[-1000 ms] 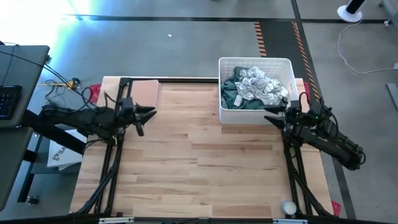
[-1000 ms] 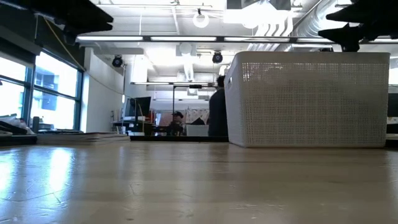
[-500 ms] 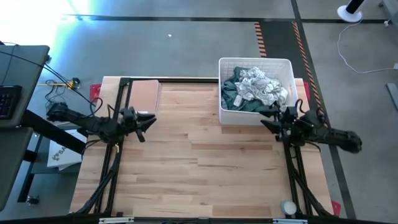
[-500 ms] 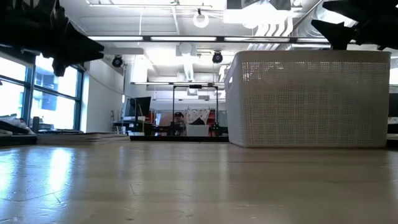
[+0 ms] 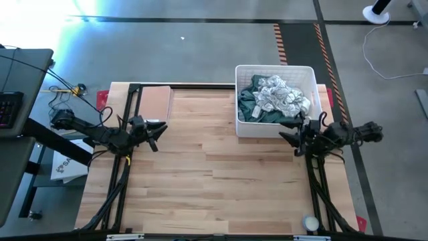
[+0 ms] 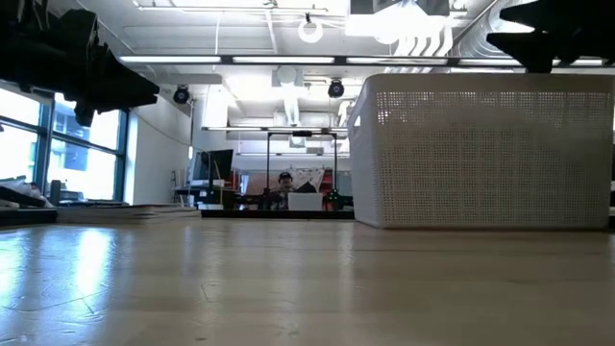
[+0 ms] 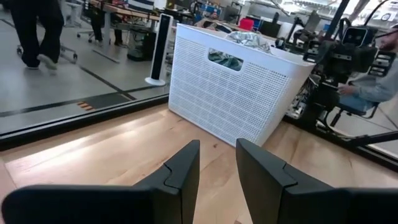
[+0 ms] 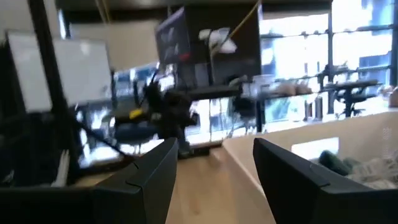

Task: Sort clothes
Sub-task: Adjust the white laundry bin

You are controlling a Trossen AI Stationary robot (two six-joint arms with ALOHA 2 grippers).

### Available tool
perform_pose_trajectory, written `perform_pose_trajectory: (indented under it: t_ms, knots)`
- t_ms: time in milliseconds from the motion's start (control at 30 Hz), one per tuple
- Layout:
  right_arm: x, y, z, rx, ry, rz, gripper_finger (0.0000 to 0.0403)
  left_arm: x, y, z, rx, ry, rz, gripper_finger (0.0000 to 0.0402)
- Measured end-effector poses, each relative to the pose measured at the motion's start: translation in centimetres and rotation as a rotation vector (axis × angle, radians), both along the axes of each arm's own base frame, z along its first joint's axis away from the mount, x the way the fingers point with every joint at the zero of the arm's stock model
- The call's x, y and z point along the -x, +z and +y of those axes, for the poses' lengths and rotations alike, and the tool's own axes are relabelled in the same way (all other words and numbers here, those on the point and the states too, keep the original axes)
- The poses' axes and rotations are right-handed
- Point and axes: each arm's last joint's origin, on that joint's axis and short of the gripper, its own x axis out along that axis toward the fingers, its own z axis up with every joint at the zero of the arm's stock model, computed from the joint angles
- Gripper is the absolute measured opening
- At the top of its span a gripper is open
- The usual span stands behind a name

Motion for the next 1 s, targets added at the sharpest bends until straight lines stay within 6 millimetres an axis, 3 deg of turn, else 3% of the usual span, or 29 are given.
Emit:
perform_pose_trajectory:
  t_ms: [167,300,433,600,833,1000]
  knots:
    - [1.3,3.6,0.2,-0.017,0.155,0.077,0.0209,0.0,0.0,0.0,0.005,-0.009,-0.001,0.0101]
    - [0.1,2.9,0.8,-0.119,0.179,0.363,0.0209,0.0,0.0,0.0,0.009,-0.019,-0.002,0.0101]
    - [-2.3,2.3,1.1,-0.166,0.013,0.462,0.0208,0.0,0.0,0.0,0.009,-0.019,-0.001,0.0101]
    - [-3.7,2.5,1.3,-0.056,-0.085,0.516,0.0208,0.0,-0.1,0.0,0.008,-0.02,0.001,0.0101]
    - [-2.7,7.8,0.6,0.072,-0.239,0.459,0.0209,0.0,-0.2,0.0,0.004,-0.02,0.014,0.0101]
    - [-2.9,9.6,1.8,0.067,0.057,0.419,0.0209,0.0,-0.6,0.0,0.034,-0.015,0.032,0.0101]
